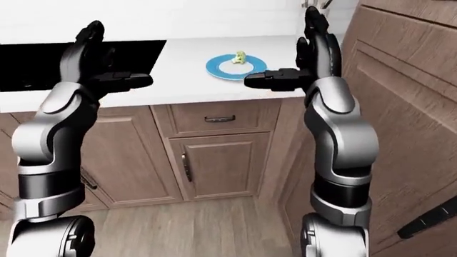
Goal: Place the broccoli on the rack of the oven.
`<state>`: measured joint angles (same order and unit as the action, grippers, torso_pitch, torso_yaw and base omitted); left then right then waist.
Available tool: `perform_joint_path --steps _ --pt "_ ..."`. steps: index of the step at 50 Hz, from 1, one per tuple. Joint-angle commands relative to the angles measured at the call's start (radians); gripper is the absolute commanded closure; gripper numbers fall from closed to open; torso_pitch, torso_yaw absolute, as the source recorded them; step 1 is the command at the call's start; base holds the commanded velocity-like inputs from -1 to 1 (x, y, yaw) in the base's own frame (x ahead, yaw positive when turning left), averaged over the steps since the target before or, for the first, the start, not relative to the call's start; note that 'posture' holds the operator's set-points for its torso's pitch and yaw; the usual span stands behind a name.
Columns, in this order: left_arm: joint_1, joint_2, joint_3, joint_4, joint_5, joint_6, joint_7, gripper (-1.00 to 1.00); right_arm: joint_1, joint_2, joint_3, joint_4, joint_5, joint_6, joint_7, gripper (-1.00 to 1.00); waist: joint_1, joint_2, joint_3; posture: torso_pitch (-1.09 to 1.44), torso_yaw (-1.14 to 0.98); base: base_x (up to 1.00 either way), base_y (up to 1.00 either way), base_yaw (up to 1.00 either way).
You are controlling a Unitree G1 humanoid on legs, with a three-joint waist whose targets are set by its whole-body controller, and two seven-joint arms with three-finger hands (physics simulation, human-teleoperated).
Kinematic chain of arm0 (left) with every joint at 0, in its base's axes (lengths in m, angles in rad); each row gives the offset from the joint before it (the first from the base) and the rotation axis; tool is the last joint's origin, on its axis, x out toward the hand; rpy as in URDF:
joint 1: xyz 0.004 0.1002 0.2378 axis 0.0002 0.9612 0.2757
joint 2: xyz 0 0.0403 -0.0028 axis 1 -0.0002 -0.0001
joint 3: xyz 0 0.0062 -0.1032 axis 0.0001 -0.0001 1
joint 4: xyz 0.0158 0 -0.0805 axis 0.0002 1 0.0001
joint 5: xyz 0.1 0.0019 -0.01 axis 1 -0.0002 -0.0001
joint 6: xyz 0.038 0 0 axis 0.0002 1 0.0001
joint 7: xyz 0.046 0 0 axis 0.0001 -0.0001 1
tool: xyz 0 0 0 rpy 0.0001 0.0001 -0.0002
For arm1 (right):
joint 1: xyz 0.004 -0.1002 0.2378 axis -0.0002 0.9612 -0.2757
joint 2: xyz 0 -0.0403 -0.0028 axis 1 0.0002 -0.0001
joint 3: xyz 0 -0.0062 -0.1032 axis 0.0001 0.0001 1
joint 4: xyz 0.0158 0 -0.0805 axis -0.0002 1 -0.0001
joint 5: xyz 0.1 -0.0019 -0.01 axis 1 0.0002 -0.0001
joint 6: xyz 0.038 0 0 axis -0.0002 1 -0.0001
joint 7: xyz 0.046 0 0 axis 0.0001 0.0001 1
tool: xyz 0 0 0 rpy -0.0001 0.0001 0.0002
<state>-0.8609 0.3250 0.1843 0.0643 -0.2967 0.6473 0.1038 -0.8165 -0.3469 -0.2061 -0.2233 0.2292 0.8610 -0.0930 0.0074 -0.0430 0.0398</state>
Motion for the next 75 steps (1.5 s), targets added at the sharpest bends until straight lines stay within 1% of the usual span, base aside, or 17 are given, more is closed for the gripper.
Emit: perform_joint_path --steps 1,9,12,13,15,22,26,27,29,35,39,49,53,54,59,66,75 --pt "-0.034 0.017 0.011 -0.030 -0.001 -0.021 -0.001 -1.00 -0.034 -0.006 -0.001 -0.023 -0.002 -0.020 -0.002 -1.00 0.008 -0.024 -0.023 0.00 0.00 0.21 0.00 0.00" --pt "-0.033 0.017 0.011 -0.035 -0.004 -0.017 -0.001 -1.00 -0.033 -0.006 -0.001 -0.026 -0.003 -0.020 -0.002 -1.00 -0.010 0.052 -0.015 0.00 0.00 0.21 0.00 0.00" --pt "-0.033 0.017 0.011 -0.031 -0.002 -0.022 -0.002 -1.00 -0.030 -0.005 0.005 -0.023 -0.008 -0.024 0.000 -1.00 -0.020 0.132 -0.036 0.00 0.00 0.21 0.00 0.00" --pt "-0.033 0.017 0.012 -0.031 -0.003 -0.021 -0.002 -1.00 -0.030 -0.003 0.005 -0.024 -0.009 -0.024 0.000 -1.00 -0.011 0.099 -0.031 0.00 0.00 0.21 0.00 0.00" --pt "-0.033 0.018 0.012 -0.030 -0.003 -0.023 -0.002 -1.00 -0.030 -0.003 0.002 -0.023 -0.009 -0.025 0.001 -1.00 -0.011 0.115 -0.027 0.00 0.00 0.21 0.00 0.00" --pt "-0.033 0.018 0.012 -0.036 -0.004 -0.017 0.000 -1.00 -0.030 -0.001 0.002 -0.025 -0.010 -0.023 0.001 -1.00 0.003 0.054 -0.024 0.00 0.00 0.21 -0.02 0.00" --pt "-0.033 0.018 0.011 -0.041 -0.005 -0.012 0.001 -1.00 -0.031 -0.001 0.001 -0.028 -0.008 -0.020 0.001 -1.00 0.012 -0.041 -0.041 0.00 0.00 0.21 -0.03 0.00" --pt "-0.033 0.017 0.011 -0.039 -0.004 -0.014 0.001 -1.00 -0.031 -0.002 0.001 -0.027 -0.008 -0.021 0.001 -1.00 0.003 -0.001 -0.030 0.00 0.00 0.21 -0.03 0.00" --pt "-0.032 0.017 0.010 -0.036 -0.003 -0.017 -0.001 -1.00 -0.034 -0.002 -0.001 -0.022 -0.010 -0.025 -0.002 -1.00 0.002 -0.018 -0.025 0.00 0.00 0.21 -0.04 0.00" --pt "-0.035 0.014 0.009 -0.043 -0.003 -0.011 -0.004 -1.00 -0.037 -0.005 -0.004 -0.024 -0.007 -0.023 -0.011 -1.00 -0.007 0.039 -0.014 0.00 0.00 0.21 -0.05 0.00" --pt "-0.034 0.014 0.009 -0.041 -0.002 -0.013 -0.005 -1.00 -0.038 -0.007 -0.008 -0.029 -0.003 -0.019 -0.018 -1.00 -0.020 0.129 -0.032 0.00 0.00 0.21 -0.06 0.00" --pt "-0.033 0.013 0.009 -0.044 -0.001 -0.010 -0.003 -1.00 -0.037 -0.010 -0.005 -0.025 0.001 -0.025 -0.022 -1.00 0.005 0.053 -0.022 0.00 0.00 0.21 -0.07 0.00" --pt "-0.034 0.014 0.009 -0.037 0.002 -0.013 -0.002 -1.00 -0.038 -0.011 -0.005 -0.025 0.002 -0.024 -0.021 -1.00 0.012 -0.050 -0.042 0.00 0.00 0.21 -0.07 0.00" --pt "-0.035 0.014 0.009 -0.036 0.002 -0.013 -0.002 -1.00 -0.038 -0.011 -0.006 -0.025 0.003 -0.024 -0.021 -1.00 0.005 -0.003 -0.030 0.00 0.00 0.21 -0.07 0.00" --pt "-0.033 0.014 0.010 -0.033 0.004 -0.017 -0.003 -1.00 -0.035 -0.010 -0.001 -0.021 -0.001 -0.028 -0.018 -1.00 -0.001 0.007 -0.026 0.00 0.00 0.22 -0.07 0.00" --pt "-0.033 0.013 0.010 -0.035 0.001 -0.016 -0.002 -1.00 -0.038 -0.008 -0.001 -0.027 -0.002 -0.022 -0.017 -1.00 -0.019 0.118 -0.030 0.00 0.00 0.21 -0.07 0.00" --pt "-0.034 0.014 0.010 -0.036 -0.003 -0.010 0.002 -1.00 -0.040 -0.006 0.000 -0.030 0.001 -0.021 -0.013 -1.00 0.002 0.072 -0.026 0.00 0.00 0.21 -0.09 0.00"
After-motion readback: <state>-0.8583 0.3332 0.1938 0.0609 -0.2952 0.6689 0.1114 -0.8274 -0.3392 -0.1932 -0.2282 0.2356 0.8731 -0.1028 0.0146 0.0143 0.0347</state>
